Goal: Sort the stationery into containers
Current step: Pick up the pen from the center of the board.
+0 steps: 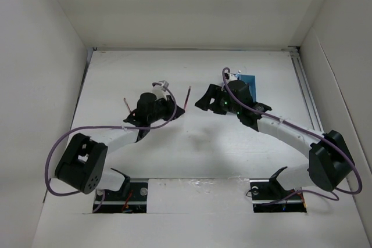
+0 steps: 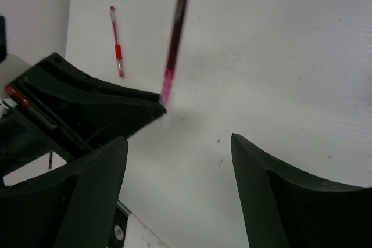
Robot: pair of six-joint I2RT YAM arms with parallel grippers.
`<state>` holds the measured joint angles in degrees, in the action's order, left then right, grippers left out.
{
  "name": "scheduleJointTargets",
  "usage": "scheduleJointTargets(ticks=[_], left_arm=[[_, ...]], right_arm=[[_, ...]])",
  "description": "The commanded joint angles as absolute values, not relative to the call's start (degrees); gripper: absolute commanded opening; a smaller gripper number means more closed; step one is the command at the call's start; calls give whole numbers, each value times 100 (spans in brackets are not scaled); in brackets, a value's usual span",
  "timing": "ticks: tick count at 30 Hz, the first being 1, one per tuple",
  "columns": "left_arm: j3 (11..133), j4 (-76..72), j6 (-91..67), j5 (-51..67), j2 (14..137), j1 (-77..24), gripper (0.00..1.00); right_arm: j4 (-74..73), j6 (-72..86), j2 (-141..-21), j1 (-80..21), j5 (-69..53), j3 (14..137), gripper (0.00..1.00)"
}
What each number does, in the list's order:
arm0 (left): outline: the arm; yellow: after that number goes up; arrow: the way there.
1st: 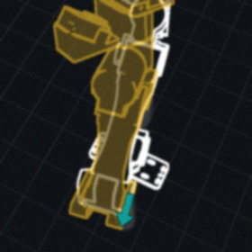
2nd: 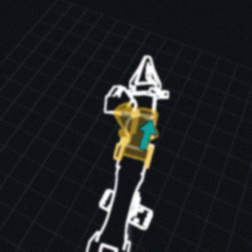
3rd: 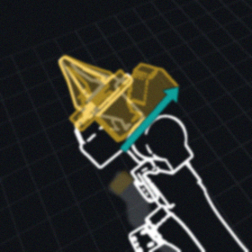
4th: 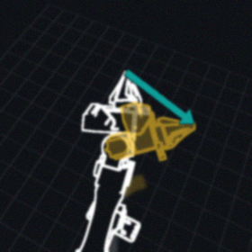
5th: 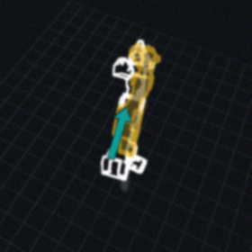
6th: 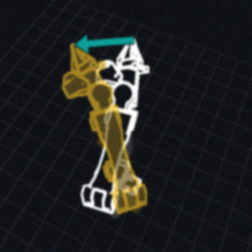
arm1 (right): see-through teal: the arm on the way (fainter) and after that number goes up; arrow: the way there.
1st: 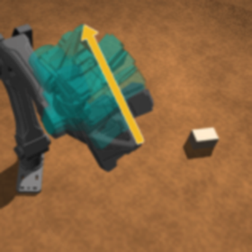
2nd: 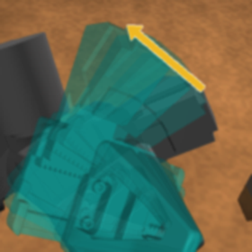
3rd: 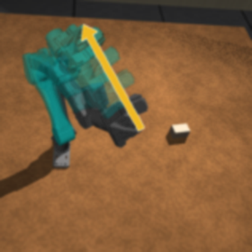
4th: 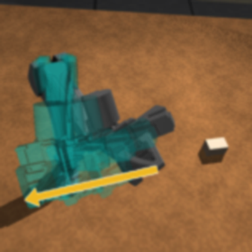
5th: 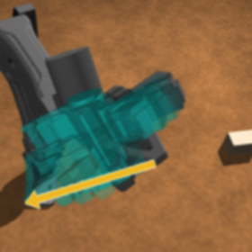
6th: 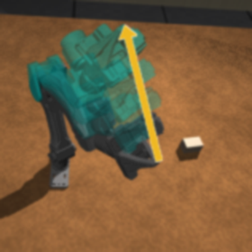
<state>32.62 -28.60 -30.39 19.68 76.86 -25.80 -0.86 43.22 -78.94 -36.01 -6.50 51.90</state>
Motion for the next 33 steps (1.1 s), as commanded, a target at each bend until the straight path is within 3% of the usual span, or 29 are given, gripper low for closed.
scheduleJointTargets(ticks=[1, 5, 20, 33], left_arm=[[3383, -3375, -2646, 2848, 8049, -2969, 0], [3542, -3462, -2514, 2848, 8340, -3445, 0], [3481, -3972, -2909, 3226, 8122, -3445, 0], [3664, -3911, -2848, 3928, 8129, -3445, 0]], right_arm=[[299, 4219, -7761, -3577, -957, 5309, 78], [369, 4219, -7831, -3577, -1011, 5256, 79], [-105, 4386, -7743, -3349, 377, 5194, 79], [-106, 4280, -8262, -3349, -158, 5458, 77]])
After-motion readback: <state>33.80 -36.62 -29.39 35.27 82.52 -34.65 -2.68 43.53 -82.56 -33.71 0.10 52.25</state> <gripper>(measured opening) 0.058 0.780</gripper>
